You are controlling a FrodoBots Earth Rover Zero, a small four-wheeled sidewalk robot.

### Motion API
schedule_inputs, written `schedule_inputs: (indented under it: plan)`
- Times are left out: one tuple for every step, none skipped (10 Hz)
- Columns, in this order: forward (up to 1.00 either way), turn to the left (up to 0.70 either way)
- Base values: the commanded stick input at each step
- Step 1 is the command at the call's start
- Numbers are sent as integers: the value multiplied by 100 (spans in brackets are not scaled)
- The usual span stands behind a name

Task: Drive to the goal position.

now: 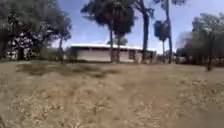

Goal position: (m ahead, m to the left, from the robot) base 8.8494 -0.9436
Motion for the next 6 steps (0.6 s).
schedule_inputs:
  plan:
    - [70,0]
    - [70,0]
    - [70,0]
    - [70,0]
    - [70,0]
    - [70,0]
